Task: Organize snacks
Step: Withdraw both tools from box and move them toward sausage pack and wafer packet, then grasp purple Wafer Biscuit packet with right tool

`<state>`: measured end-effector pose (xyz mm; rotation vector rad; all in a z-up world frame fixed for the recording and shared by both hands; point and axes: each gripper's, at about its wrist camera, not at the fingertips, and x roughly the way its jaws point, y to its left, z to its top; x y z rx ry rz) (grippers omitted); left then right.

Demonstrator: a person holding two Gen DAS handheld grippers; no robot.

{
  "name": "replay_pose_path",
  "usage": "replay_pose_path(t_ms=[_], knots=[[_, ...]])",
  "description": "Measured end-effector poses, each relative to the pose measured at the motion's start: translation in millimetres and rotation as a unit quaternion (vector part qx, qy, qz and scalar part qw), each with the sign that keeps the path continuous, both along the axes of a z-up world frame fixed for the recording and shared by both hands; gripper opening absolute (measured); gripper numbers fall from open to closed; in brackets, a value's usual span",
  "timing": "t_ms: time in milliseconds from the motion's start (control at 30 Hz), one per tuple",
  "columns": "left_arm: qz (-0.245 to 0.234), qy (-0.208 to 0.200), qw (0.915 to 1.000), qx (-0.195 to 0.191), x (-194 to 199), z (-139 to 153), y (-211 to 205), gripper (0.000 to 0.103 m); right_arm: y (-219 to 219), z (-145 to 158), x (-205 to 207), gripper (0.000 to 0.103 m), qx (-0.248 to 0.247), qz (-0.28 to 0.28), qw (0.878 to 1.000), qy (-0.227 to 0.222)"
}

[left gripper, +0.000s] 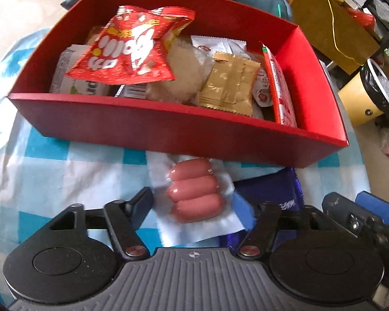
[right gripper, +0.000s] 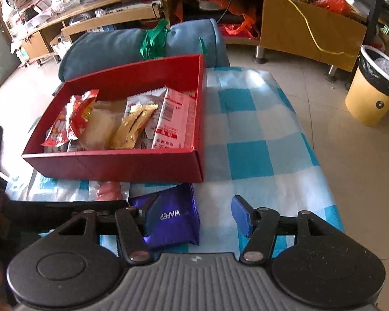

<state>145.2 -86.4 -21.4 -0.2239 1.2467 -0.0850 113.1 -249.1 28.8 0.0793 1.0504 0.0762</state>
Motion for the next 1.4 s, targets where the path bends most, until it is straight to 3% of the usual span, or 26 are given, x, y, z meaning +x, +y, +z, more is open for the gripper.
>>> replay_pose_path(t_ms=[133,433,467,533,633,667,767,900,1000,1400], knots=[[-0.015,0.001,0.9999,0.002,-9,1,13,0.069,7,-6,1,0.054,-0.005,0.011,1.000,0.009],[-0.055,0.015,0.9968,0.056,-49,1,29,0.070,15,-7,5,0.056,-0.010,0.024,1.000,0.014],[-0.049,0.019,0.9976,0.046,-52,3,33,0.070,16,-7,5,0.056,-0.011,0.025,1.000,0.014],[-0.050,0.015,0.9985,0.017,-52,7,34,0.072,16,-7,5,0.056,-0.009,0.026,1.000,0.014],[-0.050,-0.007,0.9986,0.016,-46,16,25,0.087,15,-5,5,0.059,-0.004,0.024,1.000,0.011],[-0.046,-0.011,0.9988,0.012,-40,17,19,0.088,15,-5,5,0.059,-0.003,0.022,1.000,0.010],[-0.029,0.003,0.9996,0.007,-19,8,6,0.088,12,-5,6,0.059,0.000,0.019,1.000,0.011],[-0.017,0.009,0.9994,0.028,-5,-3,2,0.085,10,-6,7,0.059,0.000,0.019,1.000,0.013],[-0.037,0.001,0.9986,0.039,-10,-1,6,0.077,12,-6,10,0.059,-0.003,0.022,1.000,0.012],[-0.074,0.040,0.9958,0.038,-61,6,51,0.076,30,-19,17,0.059,0.006,0.043,0.998,0.035]])
